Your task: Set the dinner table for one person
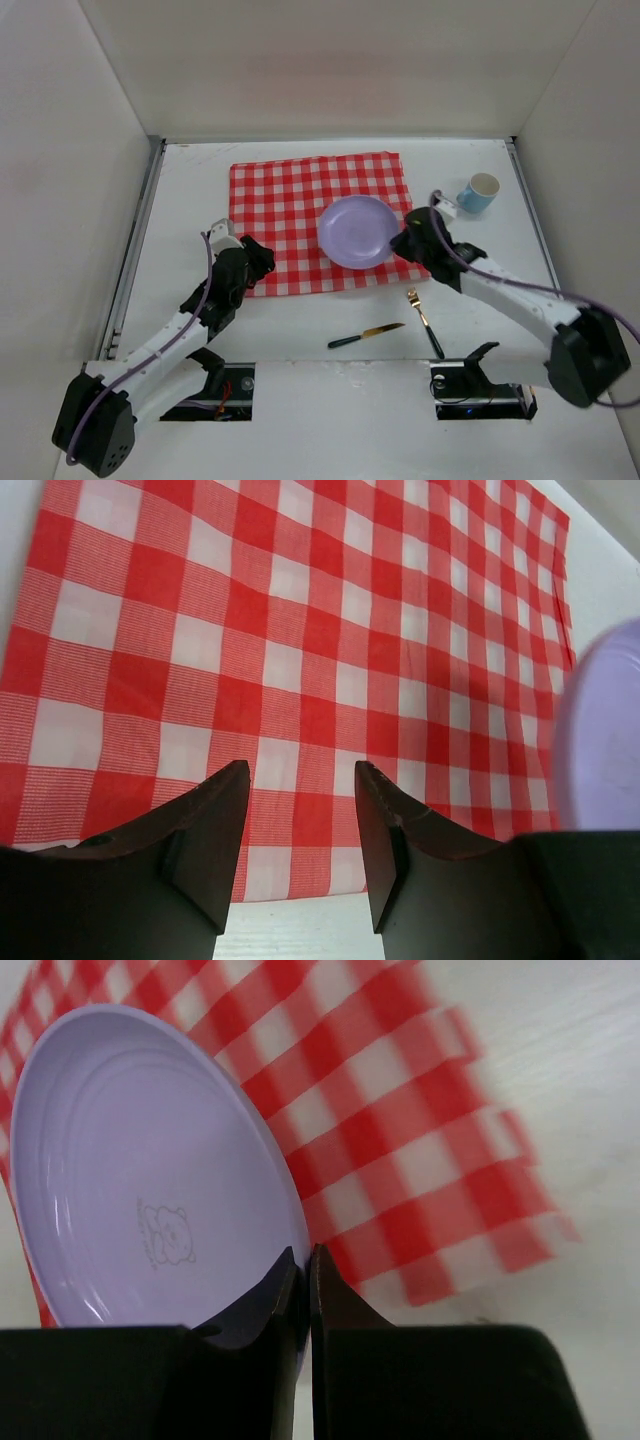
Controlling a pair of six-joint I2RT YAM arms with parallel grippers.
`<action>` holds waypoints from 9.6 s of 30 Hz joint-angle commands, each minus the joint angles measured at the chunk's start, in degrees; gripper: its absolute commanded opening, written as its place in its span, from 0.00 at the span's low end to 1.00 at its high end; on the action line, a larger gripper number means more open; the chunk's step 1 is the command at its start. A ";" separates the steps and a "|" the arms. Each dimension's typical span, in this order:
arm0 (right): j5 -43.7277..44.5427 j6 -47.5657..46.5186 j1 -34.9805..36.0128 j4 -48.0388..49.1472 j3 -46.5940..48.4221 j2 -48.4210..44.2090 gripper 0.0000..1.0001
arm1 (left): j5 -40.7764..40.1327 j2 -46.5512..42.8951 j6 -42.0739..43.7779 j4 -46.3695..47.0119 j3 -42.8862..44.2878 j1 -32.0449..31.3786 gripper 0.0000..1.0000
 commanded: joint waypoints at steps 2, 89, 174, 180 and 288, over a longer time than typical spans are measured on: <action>-3.37 -3.99 5.96 14.57 12.14 15.21 0.05 | -1.70 -1.45 -0.40 -2.28 2.69 2.48 0.43; 6.55 -15.94 -38.15 -2.12 36.33 39.42 0.31 | -1.97 20.35 7.77 20.83 3.74 -3.66 0.33; 4.71 -17.80 -13.19 12.46 11.40 13.42 0.17 | -0.04 22.81 24.37 12.41 8.93 -32.99 0.38; 0.67 -12.87 -11.26 16.60 0.57 4.71 0.27 | -5.29 26.58 25.97 6.96 10.94 -46.10 0.45; 1.54 -11.19 5.88 -36.83 10.66 6.03 0.01 | 5.76 -0.83 11.20 16.09 -5.31 -18.69 0.46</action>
